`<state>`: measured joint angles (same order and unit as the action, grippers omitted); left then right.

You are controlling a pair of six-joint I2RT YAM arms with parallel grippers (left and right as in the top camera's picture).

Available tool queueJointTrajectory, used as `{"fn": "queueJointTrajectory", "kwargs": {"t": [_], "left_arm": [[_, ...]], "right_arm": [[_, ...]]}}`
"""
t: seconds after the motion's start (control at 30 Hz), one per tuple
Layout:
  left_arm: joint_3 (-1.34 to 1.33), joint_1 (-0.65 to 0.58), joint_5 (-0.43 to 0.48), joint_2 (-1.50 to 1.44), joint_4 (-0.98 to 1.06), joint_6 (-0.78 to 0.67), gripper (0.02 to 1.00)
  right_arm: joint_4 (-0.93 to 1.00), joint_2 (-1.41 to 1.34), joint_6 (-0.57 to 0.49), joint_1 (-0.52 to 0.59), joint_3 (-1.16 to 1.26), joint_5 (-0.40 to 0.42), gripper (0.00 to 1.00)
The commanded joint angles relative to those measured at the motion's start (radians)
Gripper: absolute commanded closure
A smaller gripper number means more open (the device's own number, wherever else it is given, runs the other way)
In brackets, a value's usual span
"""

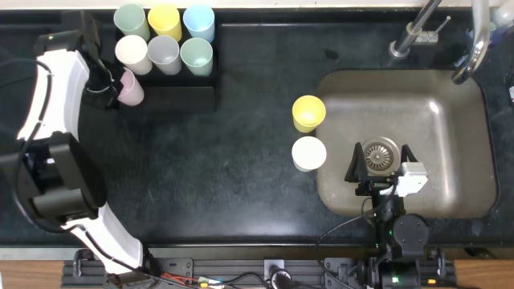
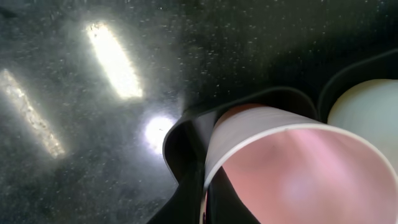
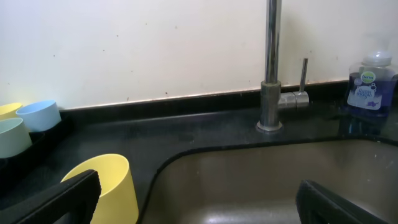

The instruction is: Store Cups

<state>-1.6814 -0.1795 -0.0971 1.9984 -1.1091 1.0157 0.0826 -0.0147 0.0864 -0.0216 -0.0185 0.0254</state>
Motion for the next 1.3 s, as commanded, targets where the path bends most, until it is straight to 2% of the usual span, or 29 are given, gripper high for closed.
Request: {"fn": "queueJointTrajectory", "kwargs": {"t": [0.03, 0.27, 0.3, 0.37, 0.43, 0.53, 0.63, 0.9, 1.03, 1.13, 1.3], "left_arm": [[0.006, 0.021, -0.022, 0.014, 0.02, 0.014, 0.982], [0.006, 0.031, -0.039, 0.014, 0.019, 0.008, 0.982], [0.006, 0.032, -0.038, 0.014, 0.019, 0.006, 0.941], [0.006, 0.031, -0.036, 0.014, 0.011, 0.006, 0.711], [0.006, 0.031, -0.037, 0.014, 0.002, 0.006, 0.562], [0.006, 0.031, -0.037, 0.012, -0.006, 0.006, 0.415], [0.006, 0.031, -0.036, -0.001, -0.006, 0.006, 0.207], [0.006, 0.031, -0.039, -0.106, -0.006, 0.005, 0.167], [0.005, 0.032, -0.035, -0.194, -0.007, -0.029, 0.018], [0.006, 0.039, -0.028, -0.284, -0.009, -0.087, 0.018], [0.006, 0.081, -0.025, -0.454, -0.01, -0.264, 0.018]], "right_arm": [[-0.005, 0.011, 0.007, -0.002, 0.014, -0.006, 0.001], [-0.005, 0.011, 0.007, -0.002, 0.014, -0.006, 0.003], [-0.005, 0.011, 0.007, -0.002, 0.014, -0.006, 0.003], [-0.005, 0.011, 0.007, -0.002, 0.014, -0.006, 0.003], [-0.005, 0.011, 0.007, -0.002, 0.014, -0.006, 0.003], [-0.005, 0.011, 0.007, -0.002, 0.014, -0.006, 0.003], [-0.005, 0.011, 0.007, -0.002, 0.014, -0.006, 0.003], [-0.005, 0.011, 0.007, -0.002, 0.014, -0.006, 0.005], [-0.005, 0.011, 0.007, -0.002, 0.014, -0.006, 0.003], [-0.005, 0.011, 0.007, -0.002, 0.014, -0.006, 0.003], [-0.005, 0.011, 0.007, -0.002, 0.014, -0.006, 0.005]]}}
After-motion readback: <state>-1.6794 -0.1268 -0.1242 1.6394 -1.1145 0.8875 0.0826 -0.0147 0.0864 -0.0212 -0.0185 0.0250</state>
